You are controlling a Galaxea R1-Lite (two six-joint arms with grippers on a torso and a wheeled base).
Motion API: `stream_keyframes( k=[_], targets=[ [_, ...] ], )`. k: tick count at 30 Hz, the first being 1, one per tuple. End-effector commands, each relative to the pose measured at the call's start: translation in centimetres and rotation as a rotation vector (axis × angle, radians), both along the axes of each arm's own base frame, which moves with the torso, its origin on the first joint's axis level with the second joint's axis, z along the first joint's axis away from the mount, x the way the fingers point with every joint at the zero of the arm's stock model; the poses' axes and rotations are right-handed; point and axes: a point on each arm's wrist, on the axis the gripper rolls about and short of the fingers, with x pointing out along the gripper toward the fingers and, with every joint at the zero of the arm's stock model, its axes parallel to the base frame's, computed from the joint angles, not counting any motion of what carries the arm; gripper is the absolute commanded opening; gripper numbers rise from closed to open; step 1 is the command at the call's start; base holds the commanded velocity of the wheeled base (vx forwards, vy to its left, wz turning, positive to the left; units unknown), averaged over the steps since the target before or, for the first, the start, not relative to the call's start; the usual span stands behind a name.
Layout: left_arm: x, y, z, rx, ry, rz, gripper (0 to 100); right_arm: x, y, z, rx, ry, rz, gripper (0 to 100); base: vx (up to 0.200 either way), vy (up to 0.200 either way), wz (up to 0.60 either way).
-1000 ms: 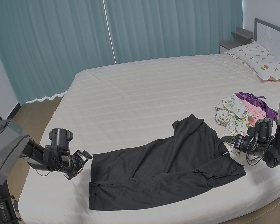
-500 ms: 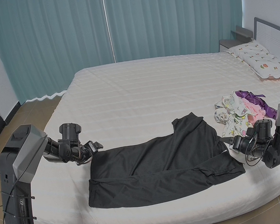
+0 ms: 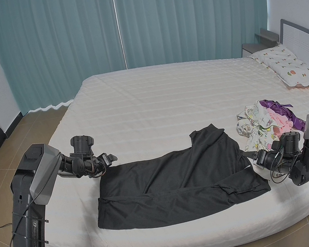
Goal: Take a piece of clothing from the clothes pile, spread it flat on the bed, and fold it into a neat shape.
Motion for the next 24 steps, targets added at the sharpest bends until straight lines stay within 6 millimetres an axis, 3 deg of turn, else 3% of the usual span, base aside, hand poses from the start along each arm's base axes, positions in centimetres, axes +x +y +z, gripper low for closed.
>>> stream_keyframes(
  k=[1, 5, 6, 14, 19, 24],
  targets=[
    [0.0, -0.2, -1.4, 0.012, 0.020, -0.012, 100, 0.1, 0.0, -0.2, 0.000, 0.002, 0.001, 100, 0.000, 0.000, 0.00],
    [0.2, -0.3, -1.3, 0.021, 0.012, -0.022, 100, 1.1, 0.5, 0.5, 0.006, -0.039, 0.014, 100, 0.000, 0.000, 0.00],
    [0.2, -0.3, -1.4, 0.021, 0.014, -0.022, 0, 1.2, 0.9, 0.5, 0.009, -0.035, 0.023, 100, 0.000, 0.000, 0.00],
    [0.1, 0.0, -1.4, 0.040, 0.015, 0.003, 0, 4.5, 3.2, 1.7, 0.006, -0.013, 0.071, 100, 0.000, 0.000, 0.00],
    [-0.3, 0.6, -0.3, 0.080, 0.008, 0.065, 0, 8.8, 4.6, 1.6, -0.049, -0.051, -0.012, 100, 0.000, 0.000, 0.00],
    [-0.6, 0.6, 1.0, 0.075, -0.004, 0.074, 0, 10.8, 5.4, 2.0, -0.071, -0.030, -0.012, 100, 0.000, 0.000, 0.00]
  ],
)
